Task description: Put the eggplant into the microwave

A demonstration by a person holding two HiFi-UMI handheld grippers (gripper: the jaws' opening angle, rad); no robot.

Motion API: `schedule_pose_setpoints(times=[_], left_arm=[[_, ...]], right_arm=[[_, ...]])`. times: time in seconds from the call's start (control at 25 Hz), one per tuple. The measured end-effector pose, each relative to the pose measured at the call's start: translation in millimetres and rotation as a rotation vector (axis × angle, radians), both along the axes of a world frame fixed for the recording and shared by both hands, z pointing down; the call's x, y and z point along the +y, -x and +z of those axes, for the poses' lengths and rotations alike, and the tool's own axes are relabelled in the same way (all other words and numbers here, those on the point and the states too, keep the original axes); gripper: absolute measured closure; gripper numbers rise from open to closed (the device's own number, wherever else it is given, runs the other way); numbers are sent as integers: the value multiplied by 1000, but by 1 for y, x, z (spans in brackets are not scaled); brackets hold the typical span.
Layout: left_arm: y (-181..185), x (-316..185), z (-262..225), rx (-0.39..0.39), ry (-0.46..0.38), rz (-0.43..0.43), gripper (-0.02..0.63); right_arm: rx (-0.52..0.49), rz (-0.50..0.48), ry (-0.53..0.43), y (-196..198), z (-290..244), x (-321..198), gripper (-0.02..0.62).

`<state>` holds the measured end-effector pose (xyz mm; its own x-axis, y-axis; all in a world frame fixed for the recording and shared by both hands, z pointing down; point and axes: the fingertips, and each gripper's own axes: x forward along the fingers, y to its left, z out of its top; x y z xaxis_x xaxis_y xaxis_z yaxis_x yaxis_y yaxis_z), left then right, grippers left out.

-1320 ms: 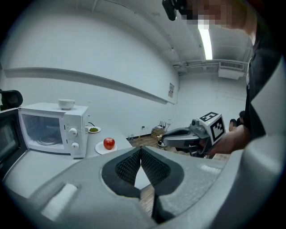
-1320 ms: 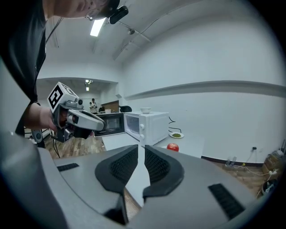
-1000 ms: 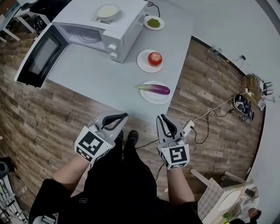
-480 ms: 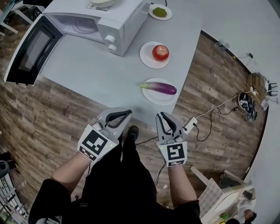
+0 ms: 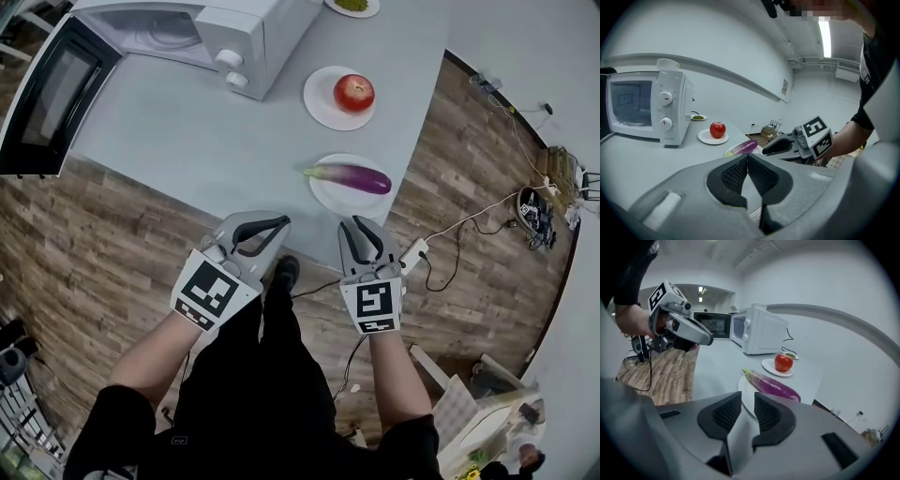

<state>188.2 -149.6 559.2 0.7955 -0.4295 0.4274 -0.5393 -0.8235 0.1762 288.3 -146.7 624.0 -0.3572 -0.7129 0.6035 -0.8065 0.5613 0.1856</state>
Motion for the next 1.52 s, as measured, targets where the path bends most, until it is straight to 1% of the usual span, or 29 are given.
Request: schedule_pose_setpoints(times=[0.16,0.32,0.4,0.56,0.76,0.92,1.0,1.16,1.36,1.52], left_arm=[[1,-5,8,0,8,-2,597],[0,-6,11,4,20,-5,597],[0,-6,12,4,25,-6,597],[2,-7,16,4,30,-15,597],[6,-8,20,4,31,-29,597],[13,-7,23,4,30,-48,597],[17,-4,24,4,36,-54,597],[25,1,23,-3,39,-61,597],[33,3,21,2,36,-66,597],[35,4,23,2,36,-62,597]], right_arm=[[135,-60,25,0,17,-4,499],[258,-114,25,-1,28,-8,488],[281,-125,31,-1,33,-10,482],[297,-123,44,-3,43,-13,474],[332,-117,15,-3,46,-19,474],[427,-138,-51,2,45,-26,477],[478,-155,-69,5,46,-26,491],[541,-172,-87,9,48,-24,532],[650,-185,-87,4,49,-22,528],[690,-168,-81,-6,50,-20,522]])
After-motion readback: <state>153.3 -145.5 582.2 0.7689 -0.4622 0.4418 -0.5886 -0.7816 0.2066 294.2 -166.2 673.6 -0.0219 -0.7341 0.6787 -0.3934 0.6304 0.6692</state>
